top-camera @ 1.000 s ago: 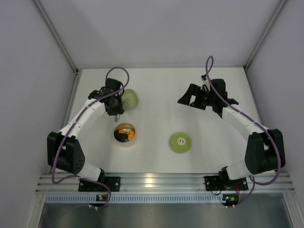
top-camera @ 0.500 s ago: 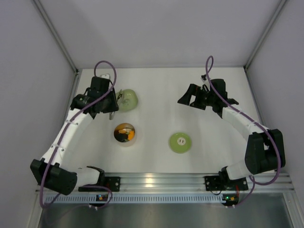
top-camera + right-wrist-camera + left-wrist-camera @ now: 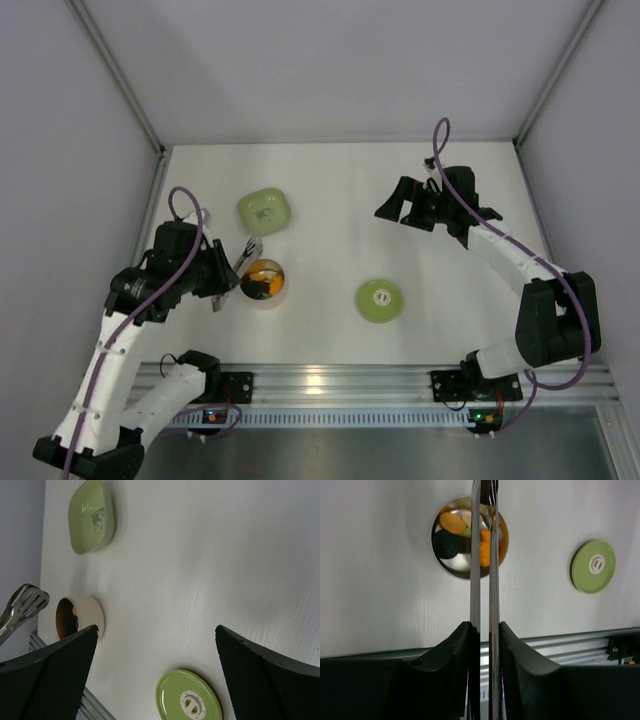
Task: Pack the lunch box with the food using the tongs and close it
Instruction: Place the fake food in the packing box.
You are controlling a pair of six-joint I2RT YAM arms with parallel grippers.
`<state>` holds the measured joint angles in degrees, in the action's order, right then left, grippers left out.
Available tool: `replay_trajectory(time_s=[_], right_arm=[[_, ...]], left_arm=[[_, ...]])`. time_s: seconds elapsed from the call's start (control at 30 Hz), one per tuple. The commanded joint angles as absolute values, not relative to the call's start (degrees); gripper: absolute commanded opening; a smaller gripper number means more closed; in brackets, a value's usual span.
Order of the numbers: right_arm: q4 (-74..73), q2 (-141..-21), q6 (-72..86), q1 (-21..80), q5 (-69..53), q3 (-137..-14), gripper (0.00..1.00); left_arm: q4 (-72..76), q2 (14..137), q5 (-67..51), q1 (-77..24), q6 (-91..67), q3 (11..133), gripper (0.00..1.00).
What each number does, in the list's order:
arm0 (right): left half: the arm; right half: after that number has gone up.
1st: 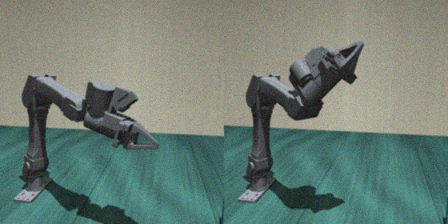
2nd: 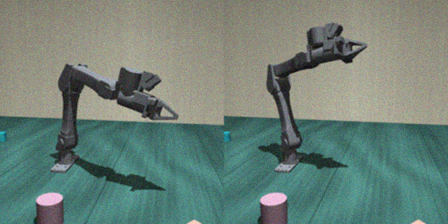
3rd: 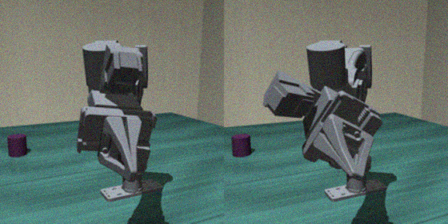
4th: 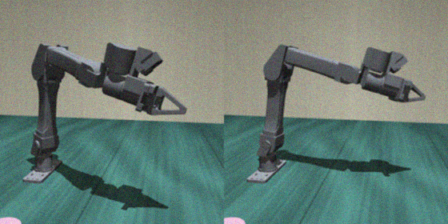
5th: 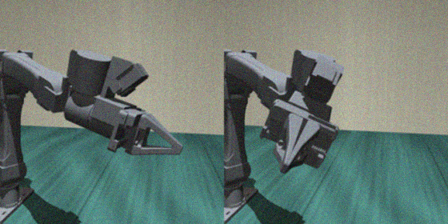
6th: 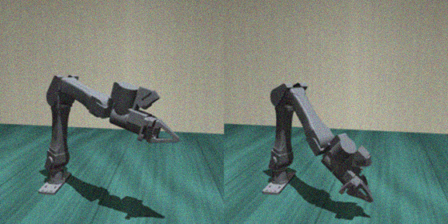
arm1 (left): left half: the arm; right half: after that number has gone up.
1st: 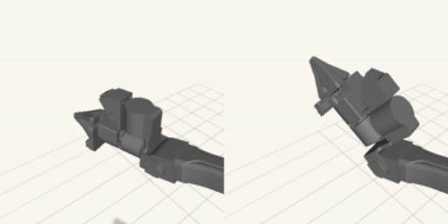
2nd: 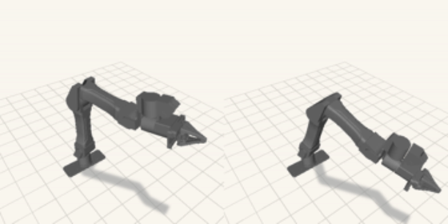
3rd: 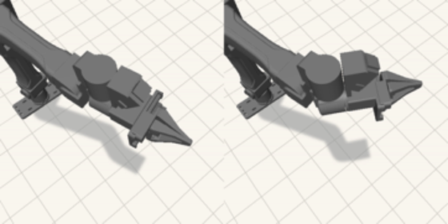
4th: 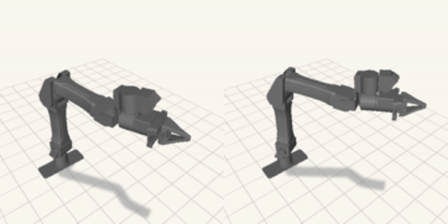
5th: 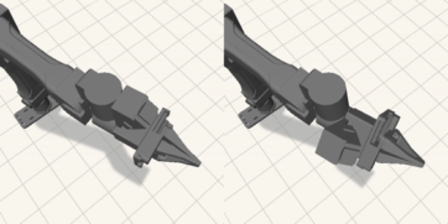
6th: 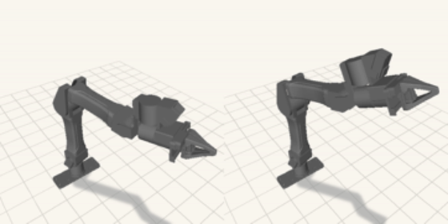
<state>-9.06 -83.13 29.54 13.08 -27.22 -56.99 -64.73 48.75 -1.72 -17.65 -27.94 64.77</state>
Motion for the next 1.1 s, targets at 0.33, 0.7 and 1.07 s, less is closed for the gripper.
replay_trajectory(time_s=[0.33, 0.7, 1.07], right_arm=[[-9.40, -81.91, 28.83, 13.36, -25.31, -57.13, 1.00], [-10.02, -81.30, 28.57, 13.36, -25.40, -57.30, 0.99], [-9.67, -81.74, 28.65, 13.45, -25.75, -57.57, 1.00]], left_arm=[[-70.58, 40.17, -8.17, -17.40, -30.50, 57.66, 0.16], [-66.80, 40.78, -8.53, -17.40, -31.38, 55.72, 0.35], [-65.83, 41.92, -7.21, -17.40, -31.29, 57.83, 0.44]])
